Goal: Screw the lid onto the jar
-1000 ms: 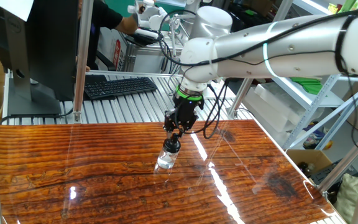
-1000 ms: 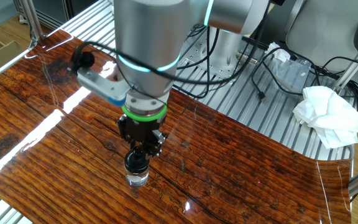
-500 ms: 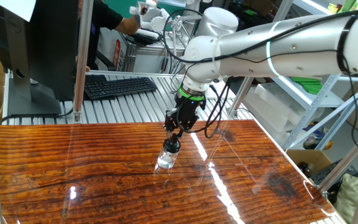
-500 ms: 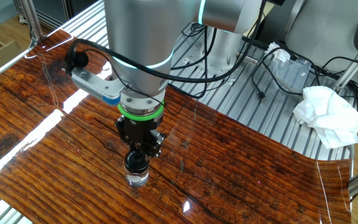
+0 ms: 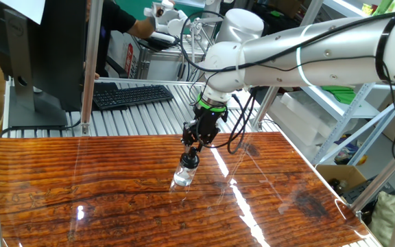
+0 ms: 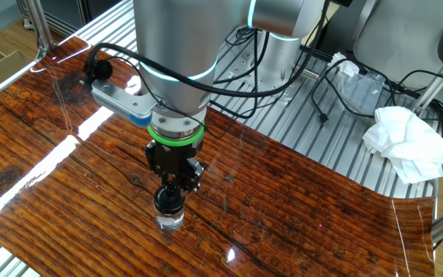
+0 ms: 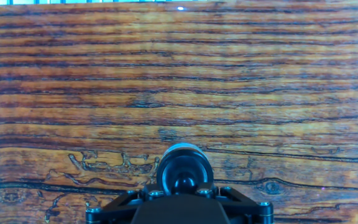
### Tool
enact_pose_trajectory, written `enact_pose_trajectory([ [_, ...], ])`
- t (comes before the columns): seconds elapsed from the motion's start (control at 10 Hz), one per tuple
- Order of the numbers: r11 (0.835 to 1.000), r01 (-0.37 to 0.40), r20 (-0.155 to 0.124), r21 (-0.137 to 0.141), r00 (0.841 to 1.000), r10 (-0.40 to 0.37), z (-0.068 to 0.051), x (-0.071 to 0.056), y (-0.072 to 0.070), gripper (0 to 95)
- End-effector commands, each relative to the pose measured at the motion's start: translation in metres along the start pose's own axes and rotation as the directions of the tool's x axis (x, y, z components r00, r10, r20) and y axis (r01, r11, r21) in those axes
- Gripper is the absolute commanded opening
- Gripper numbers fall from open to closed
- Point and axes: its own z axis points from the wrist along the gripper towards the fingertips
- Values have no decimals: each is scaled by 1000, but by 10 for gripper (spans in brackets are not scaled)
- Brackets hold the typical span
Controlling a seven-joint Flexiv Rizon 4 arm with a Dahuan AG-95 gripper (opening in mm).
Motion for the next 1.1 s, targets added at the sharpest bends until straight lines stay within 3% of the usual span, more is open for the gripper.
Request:
enact_pose_trajectory([
  [0.1, 1000, -1, 0, 2, 1000, 1, 0, 0, 0, 380],
  [1.1, 999, -38, -26, 3, 999, 38, 2, -10, 0, 380],
])
